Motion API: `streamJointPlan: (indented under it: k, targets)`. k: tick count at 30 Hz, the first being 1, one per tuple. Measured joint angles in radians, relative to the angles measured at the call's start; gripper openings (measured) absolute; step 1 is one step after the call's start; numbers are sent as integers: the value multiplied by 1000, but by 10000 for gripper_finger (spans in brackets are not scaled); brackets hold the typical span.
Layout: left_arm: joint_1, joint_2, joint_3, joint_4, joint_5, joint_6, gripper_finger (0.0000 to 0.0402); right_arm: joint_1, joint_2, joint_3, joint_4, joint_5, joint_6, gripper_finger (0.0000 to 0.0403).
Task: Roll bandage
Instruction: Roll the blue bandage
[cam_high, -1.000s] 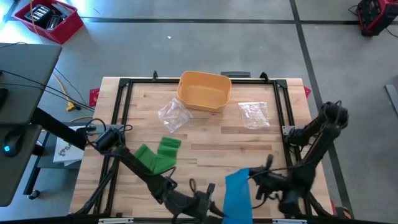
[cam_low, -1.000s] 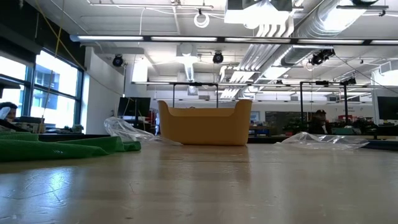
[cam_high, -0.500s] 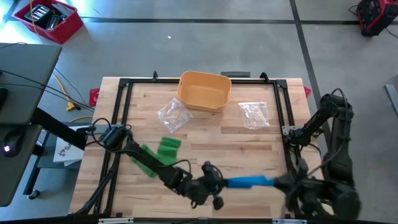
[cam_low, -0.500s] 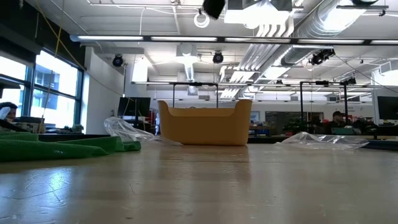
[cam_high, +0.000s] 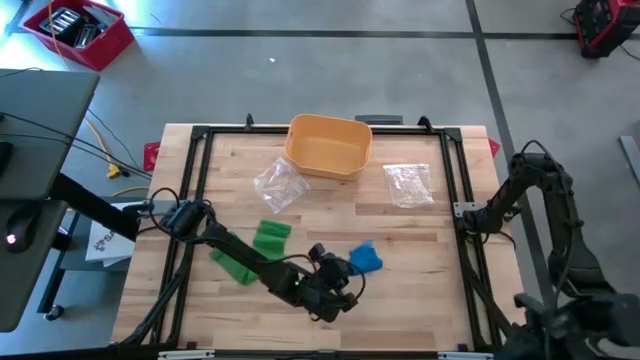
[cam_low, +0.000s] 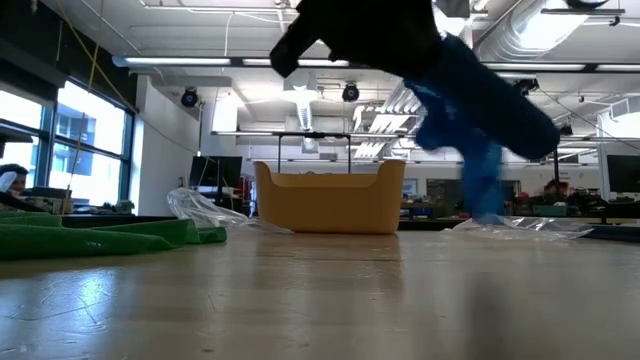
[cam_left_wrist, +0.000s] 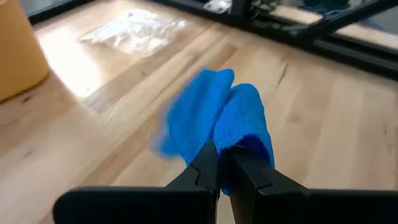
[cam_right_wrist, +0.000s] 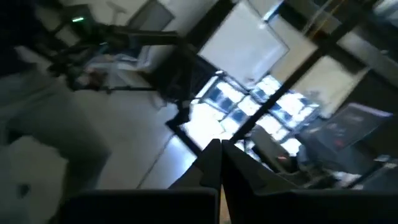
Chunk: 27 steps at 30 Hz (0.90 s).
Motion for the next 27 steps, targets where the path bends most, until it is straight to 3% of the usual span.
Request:
streamJointPlan:
  k: [3,6,9,14,17,22,27]
  targets:
    - [-8,0,0,-36,7,-22,10,27,1,0,42,77,-45,1]
    - [-16,-4,2,-17,11,-17,10,13,2,-1,-28,124,81,0]
    - [-26,-14,1,-2,6,-23,10,-40,-6,-6,-240,60,337,0]
    - [-53,-52,1,49,-41,-42,10,-187,-4,-8,-689,-109,924,0]
    - [-80,-86,1,48,-73,-36,10,-262,28,-69,-790,-161,1072,3]
    - [-158,-138,2,62,-137,6,10,-351,12,-229,-645,-166,1080,38]
    - [-224,-158,2,58,-150,64,10,-462,4,-343,-368,-231,939,94]
